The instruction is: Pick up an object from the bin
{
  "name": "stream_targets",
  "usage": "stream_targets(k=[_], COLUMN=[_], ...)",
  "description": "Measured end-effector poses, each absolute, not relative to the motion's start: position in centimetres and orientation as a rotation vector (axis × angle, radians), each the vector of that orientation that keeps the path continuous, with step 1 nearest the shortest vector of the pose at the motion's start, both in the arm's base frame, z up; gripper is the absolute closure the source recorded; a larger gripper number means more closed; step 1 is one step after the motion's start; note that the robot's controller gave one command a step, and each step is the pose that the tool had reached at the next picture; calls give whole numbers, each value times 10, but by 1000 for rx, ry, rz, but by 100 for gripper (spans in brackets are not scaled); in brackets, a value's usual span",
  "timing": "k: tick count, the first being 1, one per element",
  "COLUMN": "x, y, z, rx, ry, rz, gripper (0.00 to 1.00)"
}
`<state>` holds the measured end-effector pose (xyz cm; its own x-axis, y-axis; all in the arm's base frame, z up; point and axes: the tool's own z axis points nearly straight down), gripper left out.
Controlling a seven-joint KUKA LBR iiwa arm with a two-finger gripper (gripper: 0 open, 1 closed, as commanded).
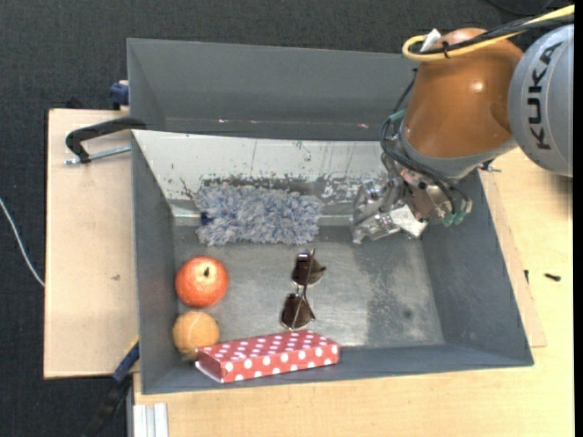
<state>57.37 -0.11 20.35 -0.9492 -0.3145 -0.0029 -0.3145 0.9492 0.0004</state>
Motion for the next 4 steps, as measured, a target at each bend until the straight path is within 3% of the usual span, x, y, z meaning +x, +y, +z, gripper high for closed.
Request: stream_targets(k=[1,3,4], x=[565,560,565], y=[2,0,34], z=[119,130,75], rx=[-526,-570,-748], ry=[3103,3088,3043], rz=[5,2,-1], gripper=[0,0,100])
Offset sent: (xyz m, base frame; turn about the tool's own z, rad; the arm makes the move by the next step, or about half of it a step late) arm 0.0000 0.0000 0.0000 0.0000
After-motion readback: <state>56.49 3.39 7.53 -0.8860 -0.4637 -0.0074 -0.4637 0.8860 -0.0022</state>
